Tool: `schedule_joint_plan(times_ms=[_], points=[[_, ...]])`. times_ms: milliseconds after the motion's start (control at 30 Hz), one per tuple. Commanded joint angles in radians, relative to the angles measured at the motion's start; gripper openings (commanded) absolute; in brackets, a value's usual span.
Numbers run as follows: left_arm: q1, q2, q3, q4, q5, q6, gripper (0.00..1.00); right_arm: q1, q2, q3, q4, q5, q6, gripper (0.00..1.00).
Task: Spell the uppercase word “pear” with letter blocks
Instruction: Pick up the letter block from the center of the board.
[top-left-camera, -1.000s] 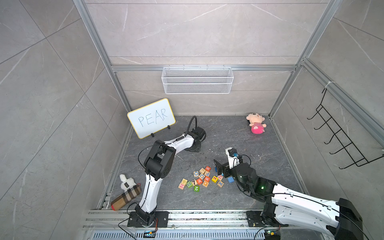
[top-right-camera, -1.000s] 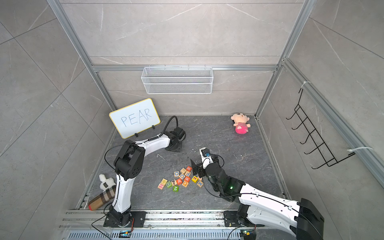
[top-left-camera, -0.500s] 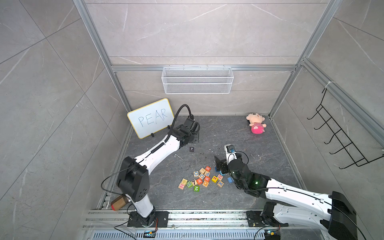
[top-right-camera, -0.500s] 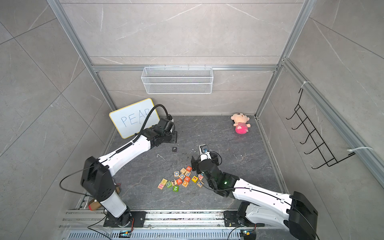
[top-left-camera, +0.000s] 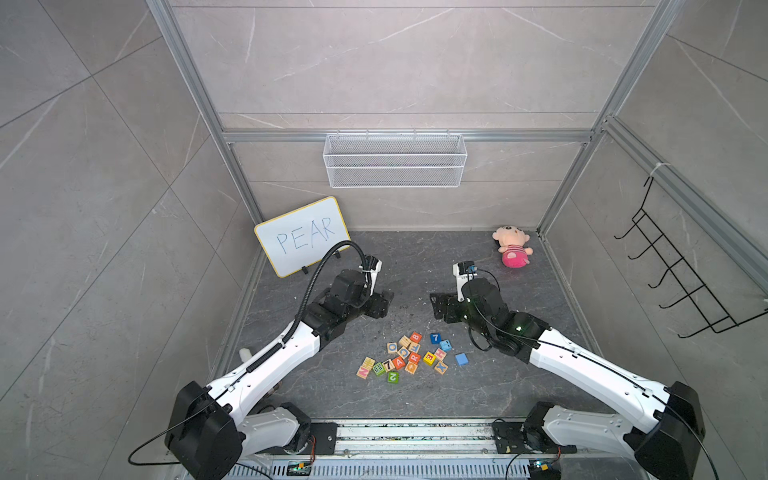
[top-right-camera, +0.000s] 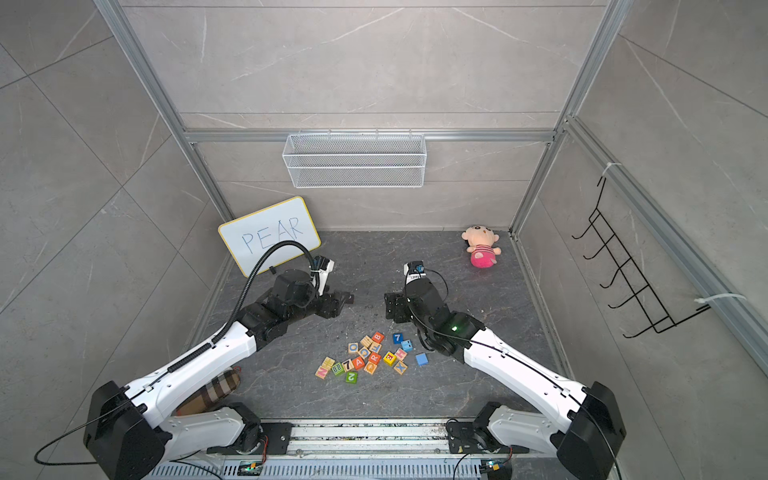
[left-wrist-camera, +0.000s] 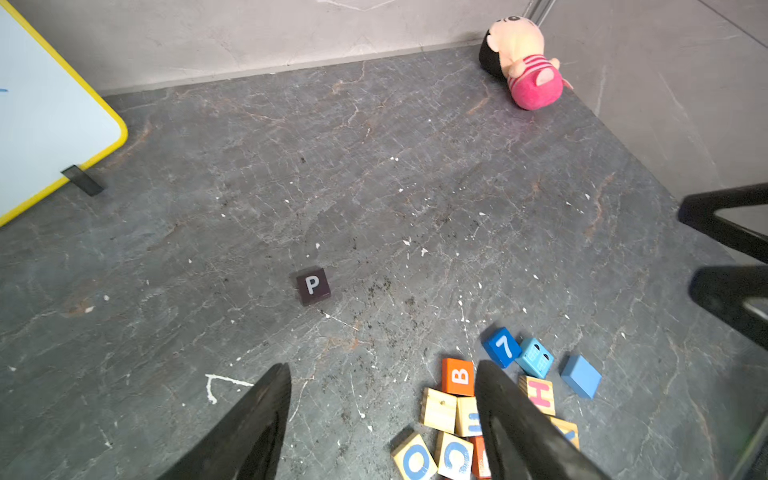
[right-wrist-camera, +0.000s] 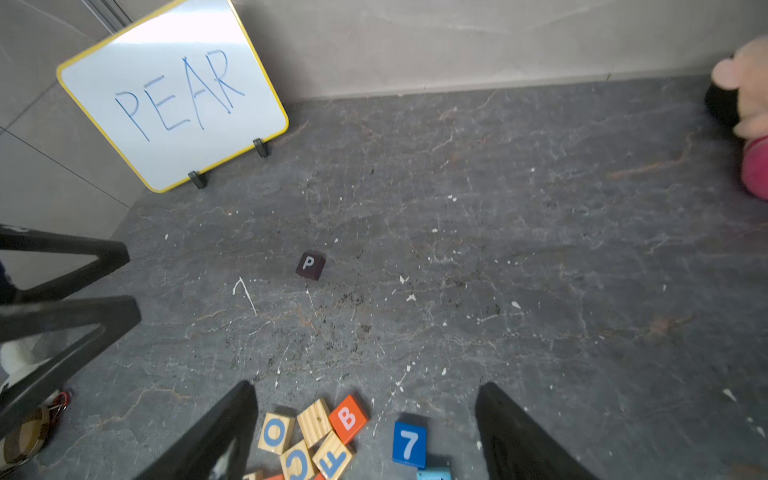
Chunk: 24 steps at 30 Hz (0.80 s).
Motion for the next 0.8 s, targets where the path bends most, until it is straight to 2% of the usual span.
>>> schedule_joint_plan(times_ms=[0, 133, 267, 433, 567, 667, 767], points=[[-0.020, -0.057, -0.026, 0.068, 0.072, 0.028, 0.75, -0.010, 0.024, 0.045, -0.145, -0.114, 0.026, 0.85], [-0.052, -0.044, -0.026, 0.018, 0.123, 0.040, 0.81, -0.011, 0.043, 0.055, -0.196, -0.149, -0.004, 0.83], [-0.146, 0.008, 0.023, -0.090, 0.091, 0.094, 0.85, -0.010, 0.026, 0.027, -0.233, -0.146, -0.049, 0.80], [-0.235, 0.076, 0.036, -0.119, 0.048, 0.127, 0.85, -0.011, 0.019, -0.016, -0.266, -0.129, -0.068, 0.77], [-0.261, 0.134, 0.042, -0.110, 0.054, 0.123, 0.83, -0.010, 0.025, -0.027, -0.277, -0.121, -0.069, 0.72], [-0.269, 0.167, 0.042, -0.091, 0.092, 0.115, 0.79, -0.012, 0.015, -0.041, -0.279, -0.048, -0.039, 0.71], [-0.303, 0.194, 0.032, -0.058, 0.109, 0.149, 0.78, -0.013, -0.024, -0.069, -0.252, 0.015, -0.021, 0.73]])
